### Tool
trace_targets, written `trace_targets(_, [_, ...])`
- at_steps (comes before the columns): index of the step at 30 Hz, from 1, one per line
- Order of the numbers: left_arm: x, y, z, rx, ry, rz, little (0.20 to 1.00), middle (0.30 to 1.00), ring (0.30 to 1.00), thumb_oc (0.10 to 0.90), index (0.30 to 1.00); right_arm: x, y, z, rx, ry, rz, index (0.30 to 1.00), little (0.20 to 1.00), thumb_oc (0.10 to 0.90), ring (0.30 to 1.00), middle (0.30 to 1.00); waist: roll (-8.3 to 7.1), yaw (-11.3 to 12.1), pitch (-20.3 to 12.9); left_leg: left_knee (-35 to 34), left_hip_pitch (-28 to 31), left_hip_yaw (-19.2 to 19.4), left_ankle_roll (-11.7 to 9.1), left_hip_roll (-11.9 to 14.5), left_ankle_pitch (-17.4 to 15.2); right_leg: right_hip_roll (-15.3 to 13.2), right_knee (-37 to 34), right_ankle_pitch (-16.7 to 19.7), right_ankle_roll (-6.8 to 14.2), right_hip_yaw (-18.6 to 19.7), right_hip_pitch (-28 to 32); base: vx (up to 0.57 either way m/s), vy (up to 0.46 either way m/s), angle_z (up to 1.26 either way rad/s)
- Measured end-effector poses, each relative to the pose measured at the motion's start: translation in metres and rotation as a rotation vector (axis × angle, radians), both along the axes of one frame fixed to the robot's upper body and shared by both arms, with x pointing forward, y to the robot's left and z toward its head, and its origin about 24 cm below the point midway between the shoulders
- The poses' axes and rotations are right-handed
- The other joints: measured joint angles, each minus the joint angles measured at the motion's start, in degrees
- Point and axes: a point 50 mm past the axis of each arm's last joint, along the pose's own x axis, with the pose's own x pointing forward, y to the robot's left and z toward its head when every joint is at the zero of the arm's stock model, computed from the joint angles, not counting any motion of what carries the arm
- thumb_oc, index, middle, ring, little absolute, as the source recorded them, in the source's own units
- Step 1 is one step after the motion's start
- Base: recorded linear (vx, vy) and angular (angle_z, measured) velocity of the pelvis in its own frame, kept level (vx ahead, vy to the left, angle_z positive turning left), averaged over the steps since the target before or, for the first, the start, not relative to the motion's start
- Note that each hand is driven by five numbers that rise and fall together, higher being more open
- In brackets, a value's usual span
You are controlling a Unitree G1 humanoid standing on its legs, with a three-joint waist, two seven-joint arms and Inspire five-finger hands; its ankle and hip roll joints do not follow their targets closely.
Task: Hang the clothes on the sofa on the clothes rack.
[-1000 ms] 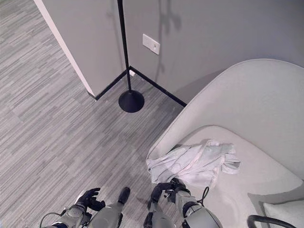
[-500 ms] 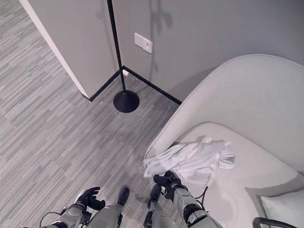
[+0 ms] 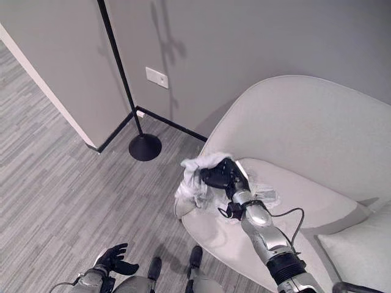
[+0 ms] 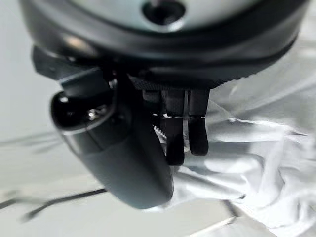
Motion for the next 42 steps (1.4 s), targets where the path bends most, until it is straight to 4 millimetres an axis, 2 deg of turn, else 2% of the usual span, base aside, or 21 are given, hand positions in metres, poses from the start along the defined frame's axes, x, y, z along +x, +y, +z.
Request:
trace_targets(2, [-0.001,-0.008,0.001,-0.065,-0.031,0.068,0.9,0.9,0.9,0.8,0.9,0.003,0.005,0.016,0.006,-0.068,0.024,0.3,0.3,0.4,0.3,0.3,1.07,0.29,-0.83,-0.51,1.2,0.08,-0.07,0.08,0.05,0.05,-0.01,-0.08,-0.08,0.07,0.95,0.01,-0.041,-0.03])
trace_targets(4, [0.003,-0.014,0.005,-0.13,-0.088,0.132,0.9,0.9,0.9,0.8,0.9,0.009,0.006,0.031,-0.002,-0.121,0.02,0.3,0.3,0.4,0.3,0.3,1.36,0.72,-1.49,-0.55,1.37,0.04,-0.07,0.06,0.05,0.08,-0.01,-0.13,-0.13,0.08,1.16,0.01,-0.018,0.0])
trace_targets(11, [0.034,-0.024,0.049,-0.313,-0.383,0.255,0.9,0.9,0.9,0.8,0.9,0.028,0.018,0.099,0.042,-0.371,0.003,0.3,0.3,0.4,0.3,0.3,1.25,2.99,-2.02,-0.58,2.23,-0.56,-0.52,0.36,0.39,0.29,0.0,-0.19,-0.19,-0.34,2.22,0.02,-0.022,0.03])
trace_targets(16, [0.061,-0.009,0.097,-0.283,-0.628,0.276,0.9,0.9,0.9,0.8,0.9,0.032,0.032,0.151,0.08,-0.553,0.015,0.3,0.3,0.4,0.3,0.3,1.23,3.86,-2.3,-0.59,2.94,-1.24,-0.74,0.63,0.5,0.54,0.0,-0.33,-0.41,-0.99,3.14,0.02,-0.026,0.06])
trace_targets(20, [0.071,0.01,0.114,-0.211,-0.721,0.363,0.9,0.9,0.9,0.8,0.9,0.029,0.044,0.191,0.112,-0.695,0.036,0.3,0.3,0.4,0.3,0.3,1.16,4.34,-2.48,-0.58,3.25,-1.53,-0.85,0.76,0.47,0.63,0.0,-0.44,-0.58,-1.24,3.53,0.02,-0.023,0.02])
trace_targets(23, [0.073,0.022,0.123,-0.111,-0.762,0.371,0.9,0.9,0.9,0.8,0.9,0.026,0.053,0.23,0.147,-0.822,0.042,0.3,0.3,0.4,0.3,0.3,0.89,4.52,-2.77,-0.52,3.37,-1.71,-0.89,0.78,0.49,0.64,0.0,-0.43,-0.61,-1.45,3.74,0.01,-0.009,0.03])
trace_targets(26, [0.075,0.029,0.133,-0.032,-0.805,0.354,0.9,0.9,0.9,0.8,0.9,0.024,0.066,0.258,0.208,-0.879,0.095,0.3,0.3,0.4,0.3,0.3,0.44,4.6,-3.13,-0.54,3.59,-1.81,-0.9,0.79,0.49,0.63,0.0,-0.45,-0.64,-1.58,4.05,0.01,-0.003,0.01])
trace_targets(29, [0.078,0.033,0.145,0.035,-0.858,0.327,0.9,0.9,0.9,0.8,0.9,0.02,0.073,0.266,0.275,-0.904,0.148,0.3,0.3,0.4,0.3,0.3,-0.58,5.49,-3.87,-0.56,3.9,-1.99,-0.97,0.8,0.44,0.62,-0.01,-0.63,-0.89,-1.72,4.4,0.0,-0.005,0.01])
trace_targets(34, [0.081,0.038,0.162,0.157,-0.931,0.277,0.9,0.9,0.9,0.8,0.9,0.019,0.104,0.254,0.315,-0.818,0.297,0.3,0.3,0.4,0.3,0.3,-1.59,6.04,-4.53,-0.49,4.33,-2.43,-1.17,0.76,0.3,0.58,-0.01,-0.77,-1.03,-2.13,4.99,0.0,-0.001,0.03])
trace_targets(37, [0.082,0.038,0.164,0.191,-0.938,0.265,0.9,0.9,0.9,0.8,0.9,0.017,0.125,0.241,0.311,-0.753,0.405,0.3,0.3,0.4,0.3,0.3,-2.5,6.13,-5.12,-0.47,4.2,-2.81,-1.22,0.78,0.31,0.59,-0.01,-0.87,-1.18,-2.46,5.0,0.0,0.005,0.06])
trace_targets(42, [0.082,0.029,0.16,0.165,-0.926,0.223,0.9,0.9,0.9,0.8,0.9,0.014,0.138,0.233,0.31,-0.712,0.489,0.3,0.3,0.4,0.3,0.3,-3.16,6.71,-5.56,-0.5,4.13,-2.95,-1.22,0.65,0.31,0.42,-0.02,-0.94,-1.22,-2.61,4.97,0.0,0.0,0.0])
